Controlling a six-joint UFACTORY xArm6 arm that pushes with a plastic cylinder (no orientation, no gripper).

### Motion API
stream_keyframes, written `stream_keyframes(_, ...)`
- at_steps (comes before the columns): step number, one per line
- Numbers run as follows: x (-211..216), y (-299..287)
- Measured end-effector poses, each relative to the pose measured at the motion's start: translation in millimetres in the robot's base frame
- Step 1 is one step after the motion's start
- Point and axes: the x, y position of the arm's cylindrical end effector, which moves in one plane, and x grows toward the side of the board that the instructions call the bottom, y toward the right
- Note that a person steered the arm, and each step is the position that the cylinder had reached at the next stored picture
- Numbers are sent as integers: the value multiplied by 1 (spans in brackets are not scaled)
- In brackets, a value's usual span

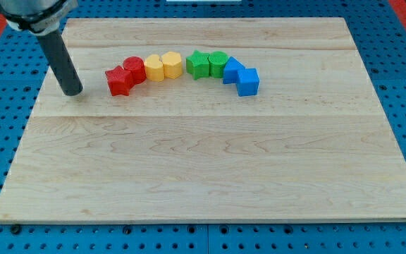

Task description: Push the red star towards the bottom left

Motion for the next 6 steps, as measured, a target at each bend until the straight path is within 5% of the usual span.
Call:
stream_keyframes(1,-33,56)
stream_keyframes(2,-10,128)
stream_keyframes(3,59,153)
stream_keyframes(6,9,119)
